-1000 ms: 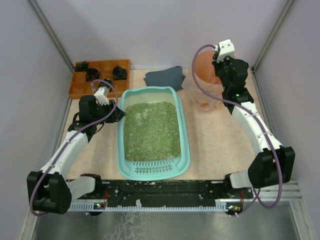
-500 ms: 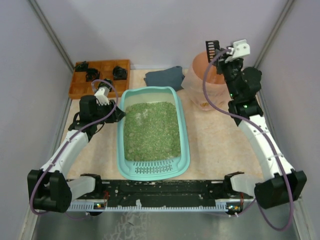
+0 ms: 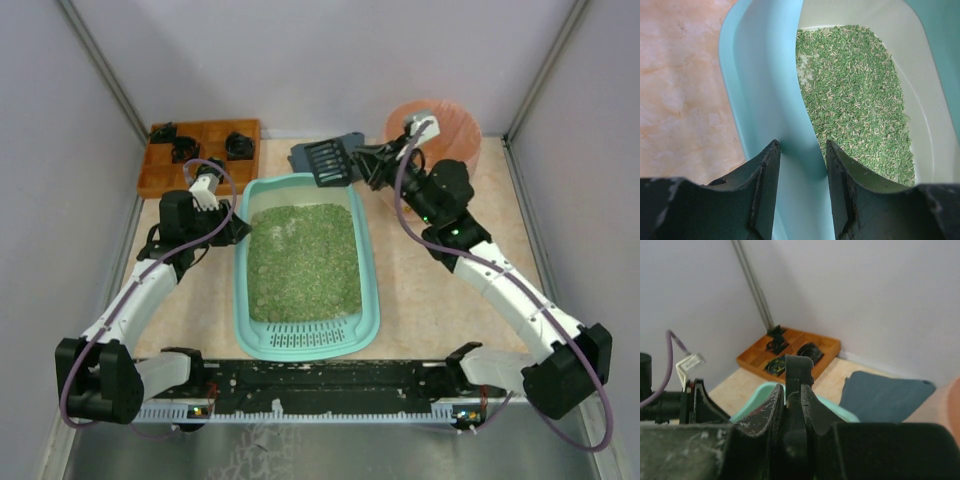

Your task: Clean the litter box

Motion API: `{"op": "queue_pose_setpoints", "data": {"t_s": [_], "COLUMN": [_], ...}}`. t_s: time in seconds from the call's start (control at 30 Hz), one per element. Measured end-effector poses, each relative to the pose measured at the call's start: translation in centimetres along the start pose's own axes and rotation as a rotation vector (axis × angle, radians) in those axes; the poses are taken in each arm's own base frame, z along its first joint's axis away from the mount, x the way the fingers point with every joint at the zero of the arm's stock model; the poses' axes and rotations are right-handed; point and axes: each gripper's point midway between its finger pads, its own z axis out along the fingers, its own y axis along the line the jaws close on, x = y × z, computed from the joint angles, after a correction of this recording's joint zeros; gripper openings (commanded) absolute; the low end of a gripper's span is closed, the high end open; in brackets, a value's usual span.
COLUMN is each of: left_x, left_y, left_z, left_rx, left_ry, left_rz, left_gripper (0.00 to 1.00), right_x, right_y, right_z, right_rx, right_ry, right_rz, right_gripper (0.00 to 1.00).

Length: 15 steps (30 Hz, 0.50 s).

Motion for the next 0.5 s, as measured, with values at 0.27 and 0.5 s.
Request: {"op": "queue_pose_setpoints", "data": {"t_s": [0.27,0.5], "left_x": [0.0,0.0], "left_y": [0.0,0.0], "left_z": [0.0,0.0], "left_rx": [0.000,0.000], "left_ry": [0.000,-0.001], "left_rz": [0.000,0.000], "left_gripper": [0.46,0.48], "right_x": [9.0,15.9], "right_y": [3.8,3.1], "right_z": [1.6,3.1], "right_rx": [-0.112,-0.132], "right_ry": [0.209,0.327], "right_rz": [0.002,-0.075], "right_gripper": [0.00,0.00]}}
